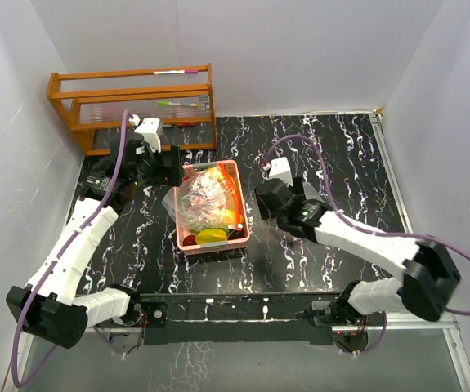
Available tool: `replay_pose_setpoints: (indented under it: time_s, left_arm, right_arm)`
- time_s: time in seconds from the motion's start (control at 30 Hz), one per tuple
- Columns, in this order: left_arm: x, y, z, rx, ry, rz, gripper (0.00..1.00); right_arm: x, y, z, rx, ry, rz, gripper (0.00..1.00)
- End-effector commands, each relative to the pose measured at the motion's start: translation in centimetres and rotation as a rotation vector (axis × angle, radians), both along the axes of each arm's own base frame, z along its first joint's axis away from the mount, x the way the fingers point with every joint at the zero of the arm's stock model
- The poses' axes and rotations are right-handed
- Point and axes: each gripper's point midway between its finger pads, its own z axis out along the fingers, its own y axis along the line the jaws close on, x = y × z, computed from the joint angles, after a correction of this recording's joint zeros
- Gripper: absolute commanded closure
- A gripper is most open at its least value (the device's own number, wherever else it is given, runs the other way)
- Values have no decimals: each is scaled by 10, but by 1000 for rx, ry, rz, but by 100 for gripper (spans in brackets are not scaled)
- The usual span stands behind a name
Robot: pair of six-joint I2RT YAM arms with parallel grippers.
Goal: Place the food in the zip-top bag and seal the zipper
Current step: Place the zipper food storage bag at the center of the board, then pick up the zipper food storage bag from the bin.
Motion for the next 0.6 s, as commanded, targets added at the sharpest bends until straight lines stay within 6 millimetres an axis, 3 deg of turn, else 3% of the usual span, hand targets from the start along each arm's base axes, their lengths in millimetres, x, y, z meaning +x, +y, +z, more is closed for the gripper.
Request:
replay_pose_setpoints:
  time_s: [0.0, 0.1, 0.2, 0.3, 0.37, 0.57]
  left_arm:
    - [-2, 8, 0, 8, 0, 53, 3]
    - [0, 9, -7, 6, 24, 81, 3]
    - [2, 11, -9, 0, 25, 104, 3]
    - [2, 11, -5, -12, 7, 111, 3]
    - [1, 8, -1, -30, -8, 99, 3]
    - [-3, 4, 6, -58, -44, 72, 3]
  right_arm:
    - [-4, 59, 97, 370, -171, 267, 23]
    - [-20, 82, 126, 488, -193, 418, 23]
    - [-32, 111, 131, 540, -170, 568, 23]
    - [-36, 139, 116, 509, -129, 652, 23]
    - [-26, 152, 100, 492, -115, 641, 23]
    - [-6, 181, 83, 511, -122, 655, 22]
